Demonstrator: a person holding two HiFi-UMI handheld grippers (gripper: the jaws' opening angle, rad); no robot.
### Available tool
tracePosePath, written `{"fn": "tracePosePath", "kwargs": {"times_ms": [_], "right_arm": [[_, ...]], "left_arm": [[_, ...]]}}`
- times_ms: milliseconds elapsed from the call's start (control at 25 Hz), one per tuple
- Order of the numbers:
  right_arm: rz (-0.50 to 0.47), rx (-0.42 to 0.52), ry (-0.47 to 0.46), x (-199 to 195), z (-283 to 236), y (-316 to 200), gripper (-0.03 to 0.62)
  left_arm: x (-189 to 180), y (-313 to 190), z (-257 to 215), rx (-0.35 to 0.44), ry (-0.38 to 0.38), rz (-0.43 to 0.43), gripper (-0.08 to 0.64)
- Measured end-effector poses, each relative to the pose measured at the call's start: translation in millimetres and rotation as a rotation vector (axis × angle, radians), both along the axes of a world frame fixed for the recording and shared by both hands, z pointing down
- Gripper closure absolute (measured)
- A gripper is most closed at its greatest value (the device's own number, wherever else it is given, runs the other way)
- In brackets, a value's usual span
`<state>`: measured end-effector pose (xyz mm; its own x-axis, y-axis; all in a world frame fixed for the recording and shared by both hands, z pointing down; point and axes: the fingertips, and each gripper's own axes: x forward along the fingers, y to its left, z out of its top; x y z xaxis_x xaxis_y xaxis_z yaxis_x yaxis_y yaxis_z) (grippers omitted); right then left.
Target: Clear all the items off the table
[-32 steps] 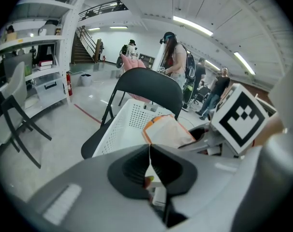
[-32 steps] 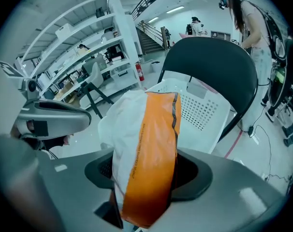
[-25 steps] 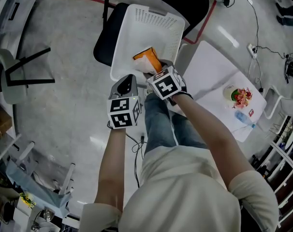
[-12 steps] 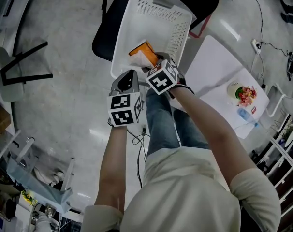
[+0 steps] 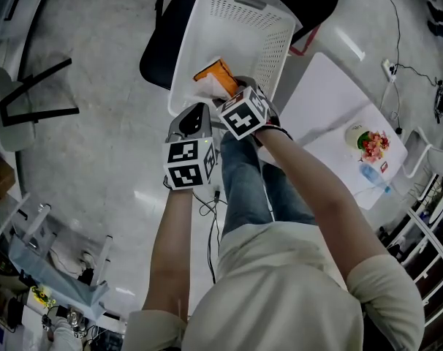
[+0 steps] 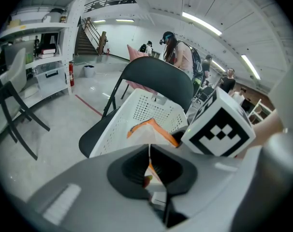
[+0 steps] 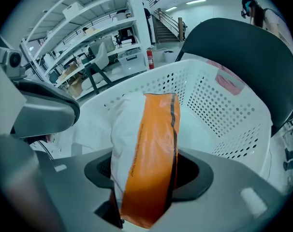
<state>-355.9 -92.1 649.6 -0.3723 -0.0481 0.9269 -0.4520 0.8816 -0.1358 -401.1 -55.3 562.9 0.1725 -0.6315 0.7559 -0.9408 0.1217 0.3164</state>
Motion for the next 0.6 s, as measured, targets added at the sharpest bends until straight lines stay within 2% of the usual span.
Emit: {"fn": "tracePosePath", "kwargs": {"times_ms": [80, 120, 200, 600], "right_arm": [[0.014, -0.002, -0.02, -2, -1, -1, 0.294], [0.023, -0.002, -0.036, -4, -2, -2, 0.263], [0.04, 0.004, -0.063, -7, -6, -4, 0.159], [0.062, 0.023, -0.065, -3, -14, -6, 0.166]], "left_arm": [[0, 0, 0, -0.001, 0.0, 0.001, 0.545], [0, 1, 0, -0.002, 0.0, 0.002, 0.545], [1, 2, 0, -0.003, 0.0, 0.004, 0.543], [4, 6, -5, 0.004, 0.002, 0.009, 0.543]]}}
